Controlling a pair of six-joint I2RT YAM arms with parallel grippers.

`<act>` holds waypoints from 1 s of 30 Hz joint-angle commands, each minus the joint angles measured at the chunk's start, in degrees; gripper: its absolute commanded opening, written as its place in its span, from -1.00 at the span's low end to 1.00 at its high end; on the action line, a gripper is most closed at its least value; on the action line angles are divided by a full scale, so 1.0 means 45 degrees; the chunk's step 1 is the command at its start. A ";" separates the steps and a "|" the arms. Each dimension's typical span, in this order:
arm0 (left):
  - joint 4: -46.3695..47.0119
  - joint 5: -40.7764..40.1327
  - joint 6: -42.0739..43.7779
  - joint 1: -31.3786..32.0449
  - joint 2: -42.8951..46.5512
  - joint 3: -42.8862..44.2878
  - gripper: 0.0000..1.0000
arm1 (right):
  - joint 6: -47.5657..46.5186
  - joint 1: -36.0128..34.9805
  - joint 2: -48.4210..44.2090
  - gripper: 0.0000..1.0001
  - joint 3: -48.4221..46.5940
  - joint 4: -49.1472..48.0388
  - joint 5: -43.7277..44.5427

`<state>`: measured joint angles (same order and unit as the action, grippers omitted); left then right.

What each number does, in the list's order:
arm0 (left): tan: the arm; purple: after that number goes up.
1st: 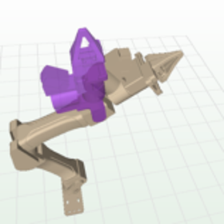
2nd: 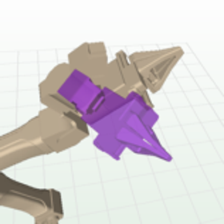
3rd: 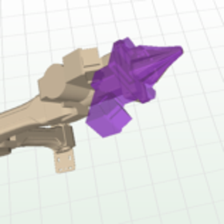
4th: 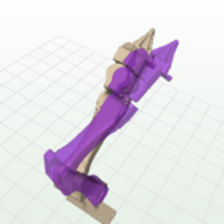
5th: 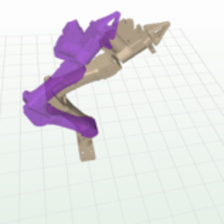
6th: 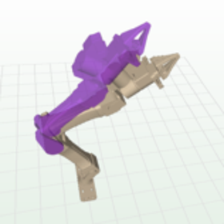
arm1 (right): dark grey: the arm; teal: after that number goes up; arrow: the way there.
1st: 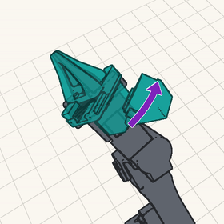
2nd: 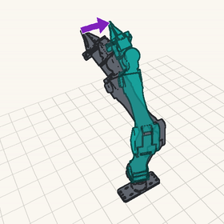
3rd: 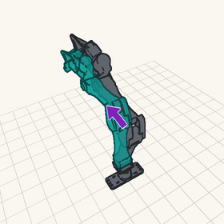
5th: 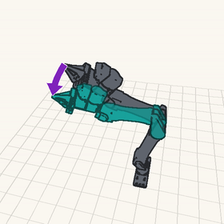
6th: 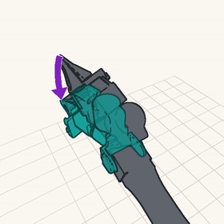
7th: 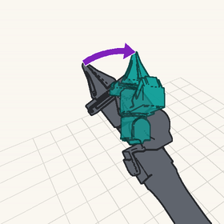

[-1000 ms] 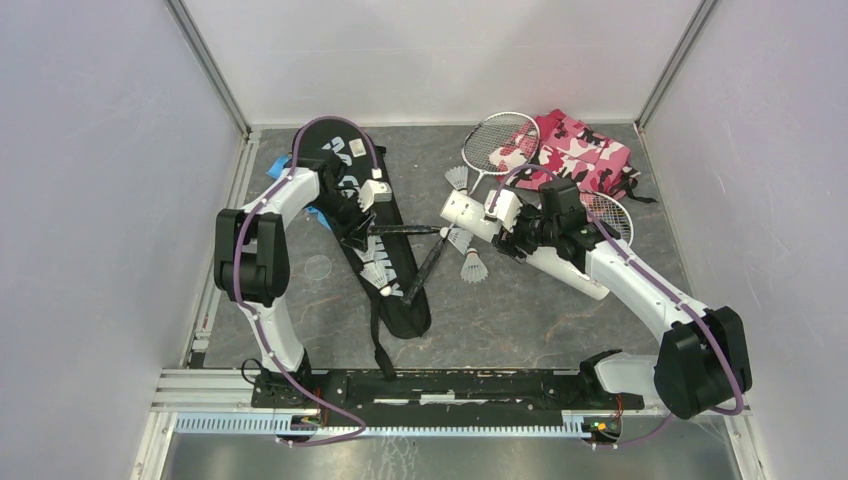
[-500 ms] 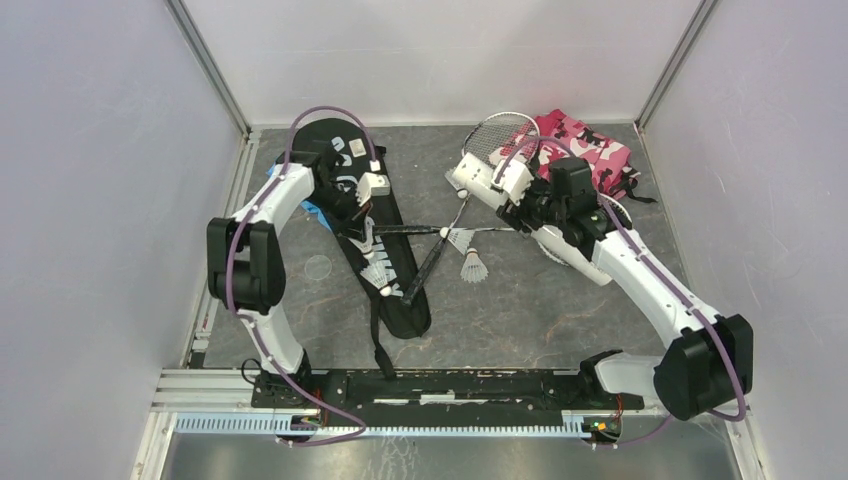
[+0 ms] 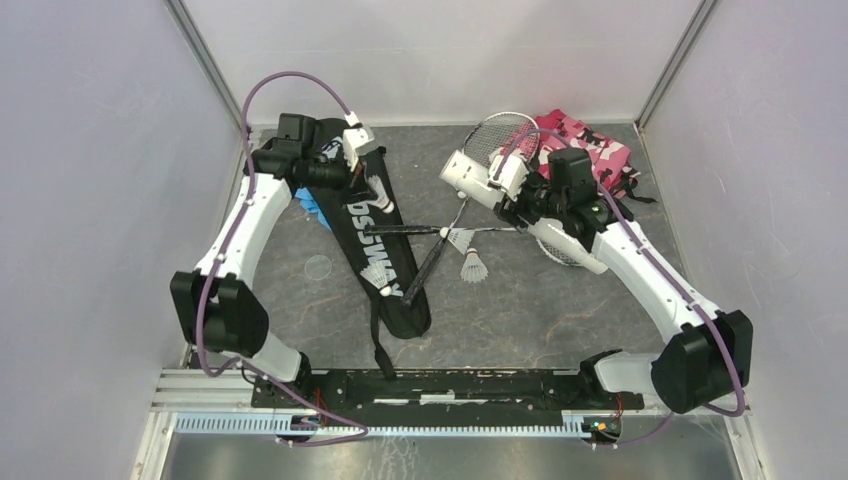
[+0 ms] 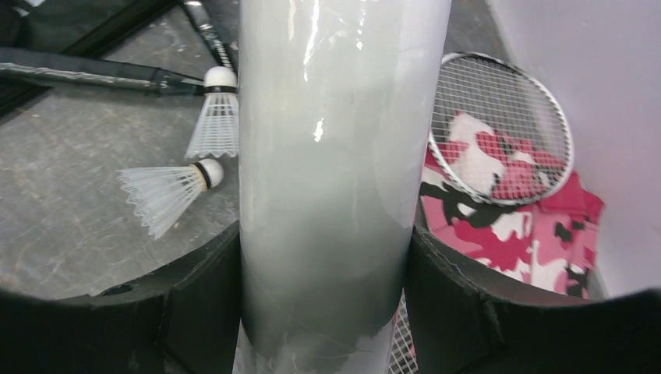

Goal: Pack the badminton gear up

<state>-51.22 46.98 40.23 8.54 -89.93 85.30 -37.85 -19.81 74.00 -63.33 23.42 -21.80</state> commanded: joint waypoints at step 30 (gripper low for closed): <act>0.9840 0.3705 -0.9180 0.2322 0.2198 -0.3456 -0.94 | -0.0242 -0.0394 0.0398 -0.25 0.0676 -0.0282 -0.4238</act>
<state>-12.08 58.19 3.53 18.39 -81.91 70.87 -39.81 -21.39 76.14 -60.49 24.45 -38.92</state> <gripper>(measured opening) 0.022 0.701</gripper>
